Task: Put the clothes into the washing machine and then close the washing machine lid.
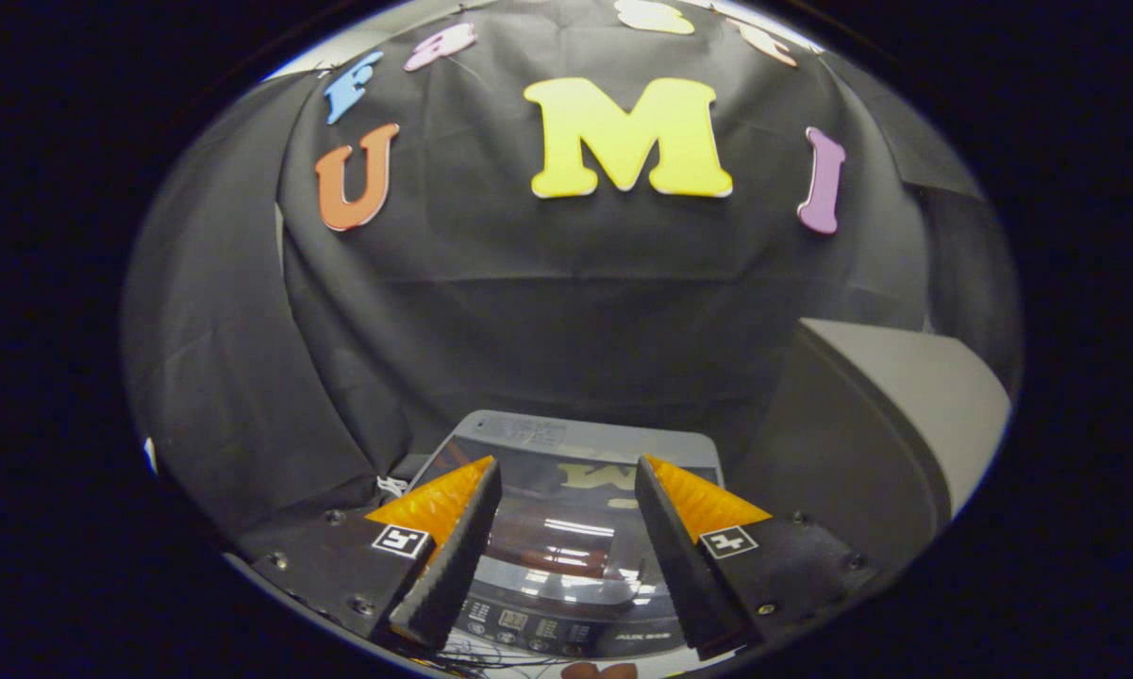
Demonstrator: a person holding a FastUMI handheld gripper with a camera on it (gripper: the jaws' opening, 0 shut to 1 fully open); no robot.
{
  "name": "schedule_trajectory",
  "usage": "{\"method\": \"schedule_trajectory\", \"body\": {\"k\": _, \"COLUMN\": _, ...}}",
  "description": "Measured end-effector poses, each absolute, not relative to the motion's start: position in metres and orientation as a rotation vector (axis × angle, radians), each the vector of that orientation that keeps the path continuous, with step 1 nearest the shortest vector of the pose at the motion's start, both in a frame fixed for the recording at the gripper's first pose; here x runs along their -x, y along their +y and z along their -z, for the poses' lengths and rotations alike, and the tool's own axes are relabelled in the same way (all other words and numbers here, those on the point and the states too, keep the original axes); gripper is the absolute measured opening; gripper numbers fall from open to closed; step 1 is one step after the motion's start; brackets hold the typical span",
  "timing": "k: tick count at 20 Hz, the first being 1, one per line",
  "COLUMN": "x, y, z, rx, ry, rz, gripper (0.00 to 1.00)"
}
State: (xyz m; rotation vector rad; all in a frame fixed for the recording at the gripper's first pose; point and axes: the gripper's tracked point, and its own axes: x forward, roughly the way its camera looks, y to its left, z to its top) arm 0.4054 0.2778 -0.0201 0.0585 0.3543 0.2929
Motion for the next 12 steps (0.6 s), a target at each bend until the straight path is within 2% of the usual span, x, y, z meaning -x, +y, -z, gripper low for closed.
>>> {"method": "schedule_trajectory", "body": {"k": 7, "x": -0.285, "y": 0.210, "z": -0.042, "rx": -0.031, "ry": 0.195, "rz": -0.310, "gripper": 0.90}}
{"method": "schedule_trajectory", "body": {"k": 12, "x": -0.212, "y": 0.172, "z": -0.050, "rx": -0.056, "ry": 0.164, "rz": -0.286, "gripper": 0.94}}
